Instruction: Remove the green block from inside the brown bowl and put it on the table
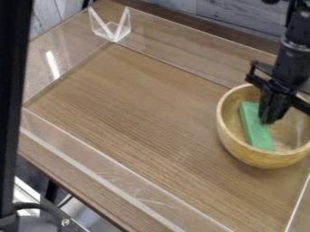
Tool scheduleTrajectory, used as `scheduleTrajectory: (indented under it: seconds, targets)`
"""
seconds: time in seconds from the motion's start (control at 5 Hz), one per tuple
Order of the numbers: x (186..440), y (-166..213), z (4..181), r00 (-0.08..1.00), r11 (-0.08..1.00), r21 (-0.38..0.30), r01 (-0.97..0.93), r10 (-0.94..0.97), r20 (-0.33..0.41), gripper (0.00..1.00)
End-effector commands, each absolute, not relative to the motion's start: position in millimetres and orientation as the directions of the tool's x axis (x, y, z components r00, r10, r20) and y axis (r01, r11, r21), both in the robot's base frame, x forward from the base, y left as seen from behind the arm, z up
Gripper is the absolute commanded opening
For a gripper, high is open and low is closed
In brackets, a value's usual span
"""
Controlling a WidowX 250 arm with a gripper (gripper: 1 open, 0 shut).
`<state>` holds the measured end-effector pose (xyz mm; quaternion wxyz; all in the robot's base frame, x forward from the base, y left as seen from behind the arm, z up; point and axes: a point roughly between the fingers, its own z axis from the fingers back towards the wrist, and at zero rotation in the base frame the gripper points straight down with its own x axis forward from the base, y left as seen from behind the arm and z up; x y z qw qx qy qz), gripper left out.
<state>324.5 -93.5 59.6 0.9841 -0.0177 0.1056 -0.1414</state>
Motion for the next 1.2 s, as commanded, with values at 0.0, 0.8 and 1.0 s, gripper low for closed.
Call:
scheduleTrajectory:
  seconds: [0.0, 0.8, 1.0]
  targets:
    - [322, -79, 109.7, 0.965, 0.968, -0.044, 0.247, -0.25, -0.081, 0.0]
    - [276, 4, 136.6, 0.996, 0.997, -0.014, 0.077, -0.078, -0.047, 0.0]
    - [257, 10, 117.6, 0.993, 0.997, -0.011, 0.082, -0.083, -0.081, 0.0]
